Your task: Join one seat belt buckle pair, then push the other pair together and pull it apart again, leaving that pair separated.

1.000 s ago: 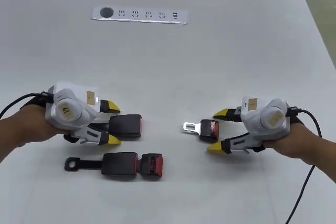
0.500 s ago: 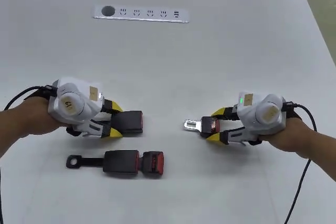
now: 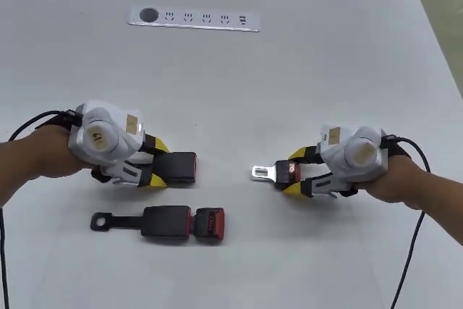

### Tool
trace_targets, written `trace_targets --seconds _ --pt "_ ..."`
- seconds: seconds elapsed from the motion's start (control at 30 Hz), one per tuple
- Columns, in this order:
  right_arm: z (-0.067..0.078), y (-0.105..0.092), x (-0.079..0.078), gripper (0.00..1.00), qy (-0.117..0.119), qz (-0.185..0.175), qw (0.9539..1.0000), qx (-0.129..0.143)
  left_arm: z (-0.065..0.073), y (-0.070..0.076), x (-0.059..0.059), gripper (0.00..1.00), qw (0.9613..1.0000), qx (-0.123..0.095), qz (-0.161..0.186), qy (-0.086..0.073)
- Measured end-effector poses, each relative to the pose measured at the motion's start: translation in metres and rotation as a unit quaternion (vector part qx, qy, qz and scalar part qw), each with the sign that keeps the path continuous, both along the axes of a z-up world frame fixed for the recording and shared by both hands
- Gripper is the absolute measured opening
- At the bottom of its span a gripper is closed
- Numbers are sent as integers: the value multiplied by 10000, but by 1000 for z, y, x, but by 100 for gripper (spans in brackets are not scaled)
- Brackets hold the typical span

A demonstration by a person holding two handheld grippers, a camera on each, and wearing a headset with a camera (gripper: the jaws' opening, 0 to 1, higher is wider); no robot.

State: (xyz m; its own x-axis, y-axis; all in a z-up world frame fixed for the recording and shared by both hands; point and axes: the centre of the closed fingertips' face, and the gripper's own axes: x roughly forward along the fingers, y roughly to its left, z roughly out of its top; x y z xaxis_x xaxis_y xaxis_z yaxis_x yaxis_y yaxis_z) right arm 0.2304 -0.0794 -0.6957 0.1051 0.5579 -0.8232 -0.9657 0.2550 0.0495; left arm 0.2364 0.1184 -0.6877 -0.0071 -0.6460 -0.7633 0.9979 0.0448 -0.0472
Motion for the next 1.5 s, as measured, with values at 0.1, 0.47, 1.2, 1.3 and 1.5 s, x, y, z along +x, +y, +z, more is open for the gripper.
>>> trace_targets --seconds 0.1,0.47,1.2,1.3,1.5 --pt "1 7 0 33 -30 50 10000 34 0 1 0 33 10000 13 -13 6" --pt "2 33 3 33 -67 249 9994 209 3 -1 -3 33 10000 30 -13 6" --pt "3 87 6 33 -126 338 9982 484 0 -1 -1 33 9999 137 -15 26" --pt "2 96 7 33 -142 353 9980 500 -1 0 0 33 9999 150 -27 28" --pt "0 108 5 33 -152 370 9978 531 -2 1 0 33 9999 149 -20 31"
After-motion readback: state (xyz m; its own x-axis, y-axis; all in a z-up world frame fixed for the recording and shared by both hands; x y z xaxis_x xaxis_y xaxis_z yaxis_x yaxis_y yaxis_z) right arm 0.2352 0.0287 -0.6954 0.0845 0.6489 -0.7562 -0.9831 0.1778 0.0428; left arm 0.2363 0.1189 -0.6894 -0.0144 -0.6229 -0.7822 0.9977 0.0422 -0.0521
